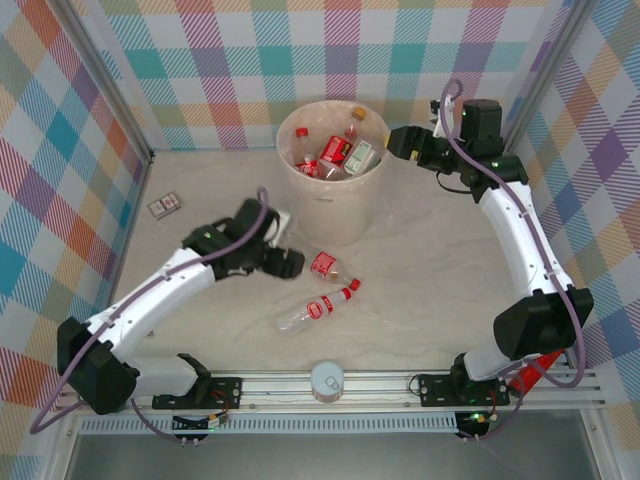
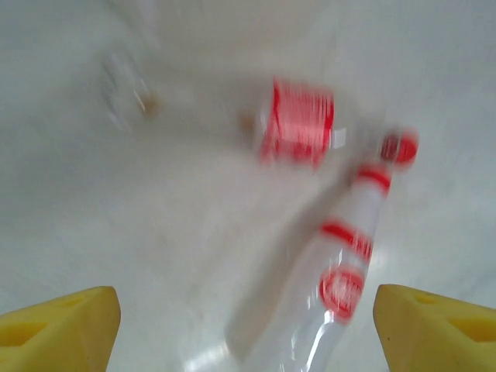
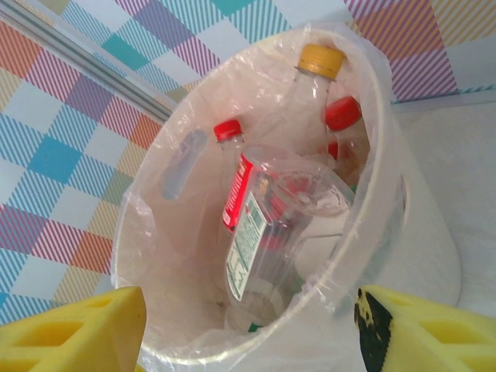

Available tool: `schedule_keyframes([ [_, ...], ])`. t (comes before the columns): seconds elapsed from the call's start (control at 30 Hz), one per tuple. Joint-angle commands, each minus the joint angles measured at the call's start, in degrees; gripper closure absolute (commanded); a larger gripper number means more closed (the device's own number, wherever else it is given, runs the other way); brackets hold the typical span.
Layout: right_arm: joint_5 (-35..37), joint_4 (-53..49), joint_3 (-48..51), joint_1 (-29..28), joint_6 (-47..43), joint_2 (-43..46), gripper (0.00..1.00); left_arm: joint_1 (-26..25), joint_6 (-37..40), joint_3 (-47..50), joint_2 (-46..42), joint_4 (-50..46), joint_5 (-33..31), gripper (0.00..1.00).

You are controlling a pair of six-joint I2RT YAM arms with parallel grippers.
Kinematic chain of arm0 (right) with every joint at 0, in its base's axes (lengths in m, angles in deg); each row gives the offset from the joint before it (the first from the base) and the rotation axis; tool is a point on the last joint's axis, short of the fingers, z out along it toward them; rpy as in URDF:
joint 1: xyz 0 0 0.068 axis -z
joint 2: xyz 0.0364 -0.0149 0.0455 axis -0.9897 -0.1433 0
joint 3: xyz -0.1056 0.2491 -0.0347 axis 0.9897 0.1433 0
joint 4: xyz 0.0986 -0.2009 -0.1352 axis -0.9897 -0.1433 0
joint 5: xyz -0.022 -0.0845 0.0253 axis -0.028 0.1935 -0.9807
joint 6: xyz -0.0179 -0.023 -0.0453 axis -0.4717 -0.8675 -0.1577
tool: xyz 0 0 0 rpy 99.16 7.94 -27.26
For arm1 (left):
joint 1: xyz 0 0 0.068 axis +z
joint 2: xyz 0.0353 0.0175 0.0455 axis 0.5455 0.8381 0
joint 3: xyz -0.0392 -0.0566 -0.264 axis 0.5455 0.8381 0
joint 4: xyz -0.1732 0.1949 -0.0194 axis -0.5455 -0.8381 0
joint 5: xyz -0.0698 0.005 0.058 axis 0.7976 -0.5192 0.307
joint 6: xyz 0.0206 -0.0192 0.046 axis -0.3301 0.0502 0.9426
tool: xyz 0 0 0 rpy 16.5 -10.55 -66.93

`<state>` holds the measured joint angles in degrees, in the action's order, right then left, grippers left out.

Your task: Put the plastic bottles in the bin

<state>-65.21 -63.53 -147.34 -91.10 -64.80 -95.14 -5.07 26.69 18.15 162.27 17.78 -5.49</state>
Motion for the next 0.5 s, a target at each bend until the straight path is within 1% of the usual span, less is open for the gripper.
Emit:
schedule_keyframes([
  [0.0, 0.51, -1.23, 3.03, -0.32, -1.82, 2.78, 0.27, -4.13, -0.9, 4.88, -1.17, 5.25, 4.89, 0.12],
  [0.07, 1.47, -0.47, 5.05, -0.3, -1.33, 3.89, 0.27, -6.32, 0.92, 7.49, -0.36, 9.8, 5.87, 0.11],
  [0.13, 1.98, 0.08, 6.59, -0.32, -0.87, 4.87, 0.27, -7.76, 1.6, 8.01, 2.06, 12.1, 4.64, 0.1],
  [0.23, 2.24, 0.25, 7.68, -0.32, -0.53, 5.89, 0.26, -9.63, 0.91, 8.74, 5.78, 16.33, 4.0, 0.07],
  [0.3, 2.62, 0.21, 7.99, -0.34, -0.35, 6.28, 0.26, -10.83, -0.7, 9.04, 8.23, 19.13, 2.38, 0.06],
  [0.47, 1.71, 1.14, 7.75, -0.29, 0.41, 5.9, 0.26, -14.91, -0.84, 6.59, 15.04, 18.85, -3.44, 0.05],
])
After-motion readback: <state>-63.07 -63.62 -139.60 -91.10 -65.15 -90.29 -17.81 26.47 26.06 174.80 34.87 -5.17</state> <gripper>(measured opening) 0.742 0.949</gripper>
